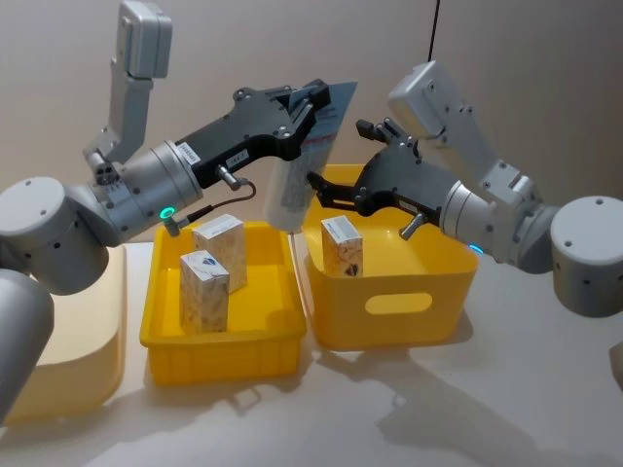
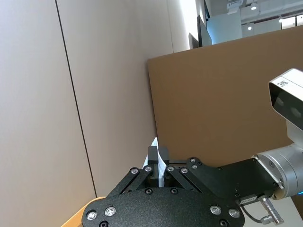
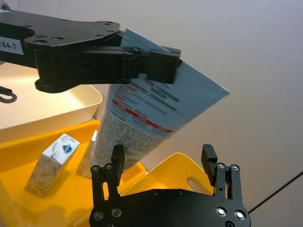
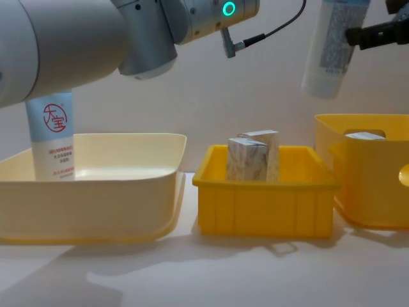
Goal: Bimanual collaborative sorting of washing and personal care products
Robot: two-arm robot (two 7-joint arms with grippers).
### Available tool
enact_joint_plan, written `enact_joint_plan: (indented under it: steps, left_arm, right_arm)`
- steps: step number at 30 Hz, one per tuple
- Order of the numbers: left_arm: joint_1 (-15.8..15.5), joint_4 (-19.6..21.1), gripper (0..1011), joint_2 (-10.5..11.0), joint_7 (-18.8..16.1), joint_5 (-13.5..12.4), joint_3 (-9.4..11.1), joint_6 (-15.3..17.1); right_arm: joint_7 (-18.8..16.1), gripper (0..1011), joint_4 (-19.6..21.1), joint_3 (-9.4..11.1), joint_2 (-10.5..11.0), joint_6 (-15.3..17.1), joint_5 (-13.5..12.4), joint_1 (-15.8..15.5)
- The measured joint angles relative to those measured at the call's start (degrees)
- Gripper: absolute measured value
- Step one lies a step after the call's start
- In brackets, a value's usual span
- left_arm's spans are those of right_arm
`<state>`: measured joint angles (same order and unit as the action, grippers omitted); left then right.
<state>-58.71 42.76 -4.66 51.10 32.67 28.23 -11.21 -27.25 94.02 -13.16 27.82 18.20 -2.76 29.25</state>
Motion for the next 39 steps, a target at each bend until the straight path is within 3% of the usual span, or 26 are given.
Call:
enact_joint_plan:
  steps: [8, 21, 39]
  left_arm:
    - [-0.6, -1.3, 13, -0.1, 0.1, 0.3, 0.3, -0.7]
    - [-1.3, -2.5, 12, -0.3, 0.3, 0.9, 0.7, -1.3]
    - [-1.4, -2.7, 13, 0.1, 0.4, 1.7, 1.2, -1.4]
  right_arm:
    - [0.7, 1005, 0.1, 1.0, -0.8, 1.8, -1.8, -0.7]
    - [0.8, 1005, 0.9, 2.7, -3.3, 5.7, -6.9, -1.6]
    - [2.1, 1005, -0.4, 2.0, -6.2, 8.3, -9.4, -0.3]
